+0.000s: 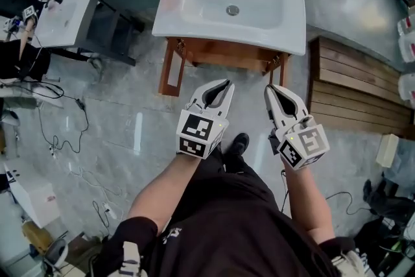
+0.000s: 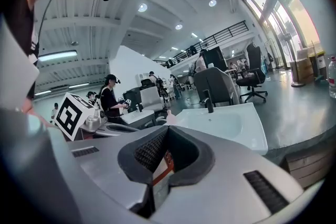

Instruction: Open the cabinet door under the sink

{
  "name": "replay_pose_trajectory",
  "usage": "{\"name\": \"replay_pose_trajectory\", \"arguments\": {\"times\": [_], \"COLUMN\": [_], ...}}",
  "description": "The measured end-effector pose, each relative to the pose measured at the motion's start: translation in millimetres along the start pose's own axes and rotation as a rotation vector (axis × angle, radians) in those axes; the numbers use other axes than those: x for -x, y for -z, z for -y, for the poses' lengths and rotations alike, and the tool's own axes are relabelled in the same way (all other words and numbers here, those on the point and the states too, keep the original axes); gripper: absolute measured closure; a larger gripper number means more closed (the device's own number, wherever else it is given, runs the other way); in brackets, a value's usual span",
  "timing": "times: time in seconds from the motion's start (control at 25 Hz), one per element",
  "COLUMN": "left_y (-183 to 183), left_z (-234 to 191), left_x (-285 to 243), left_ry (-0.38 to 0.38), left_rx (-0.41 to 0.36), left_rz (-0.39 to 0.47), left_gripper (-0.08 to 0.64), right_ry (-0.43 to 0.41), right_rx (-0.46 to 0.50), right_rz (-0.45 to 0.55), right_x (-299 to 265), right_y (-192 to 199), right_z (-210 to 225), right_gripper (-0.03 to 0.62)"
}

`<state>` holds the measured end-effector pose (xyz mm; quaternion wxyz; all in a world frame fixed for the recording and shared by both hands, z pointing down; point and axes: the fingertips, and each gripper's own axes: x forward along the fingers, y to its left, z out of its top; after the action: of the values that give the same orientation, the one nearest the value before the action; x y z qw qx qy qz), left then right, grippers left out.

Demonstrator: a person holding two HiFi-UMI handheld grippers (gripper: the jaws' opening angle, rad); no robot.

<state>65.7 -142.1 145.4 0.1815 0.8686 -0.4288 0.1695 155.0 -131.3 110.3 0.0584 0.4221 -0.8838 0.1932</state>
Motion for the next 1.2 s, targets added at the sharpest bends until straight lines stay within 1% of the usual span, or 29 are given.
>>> {"name": "replay_pose_trajectory", "arguments": {"times": [0.08,0.24,0.32,0.4,0.52,0.68,0.76,0.84,0.92,1.04,1.2], "left_y": [-11,-35,-48,-61,-78,-86,-85,-81,-80,-87,-94], "left_z": [3,1,1,1,1,-9,-17,-24,-32,-46,-60], "left_x": [12,31,38,46,59,76,85,94,103,115,125], "left_ry": [-0.030,-0.092,-0.106,-0.109,-0.098,-0.086,-0.086,-0.084,-0.086,-0.100,-0.101], "left_rx": [0.003,0.026,0.035,0.034,0.003,-0.040,-0.056,-0.081,-0.100,-0.091,-0.069], "left_rz": [0.033,0.085,0.104,0.124,0.160,0.180,0.175,0.163,0.163,0.194,0.215], "left_gripper": [0.522,0.523,0.525,0.525,0.525,0.525,0.525,0.525,0.525,0.525,0.525], "right_ry": [-0.024,-0.021,-0.028,-0.036,-0.053,-0.084,-0.049,-0.007,0.011,0.013,0.024], "right_rx": [0.028,0.055,0.057,0.055,0.071,0.106,0.106,0.082,0.085,0.130,0.148], "right_rz": [0.010,0.076,0.088,0.092,0.104,0.109,0.140,0.171,0.187,0.198,0.209], "right_x": [7,22,27,27,23,15,13,12,12,9,9], "right_y": [-9,-51,-62,-69,-81,-79,-91,-101,-107,-117,-124], "right_z": [-8,-18,-23,-30,-47,-68,-76,-79,-85,-99,-113], "right_gripper": [0.580,0.580,0.580,0.580,0.580,0.580,0.580,0.580,0.581,0.581,0.581]}}
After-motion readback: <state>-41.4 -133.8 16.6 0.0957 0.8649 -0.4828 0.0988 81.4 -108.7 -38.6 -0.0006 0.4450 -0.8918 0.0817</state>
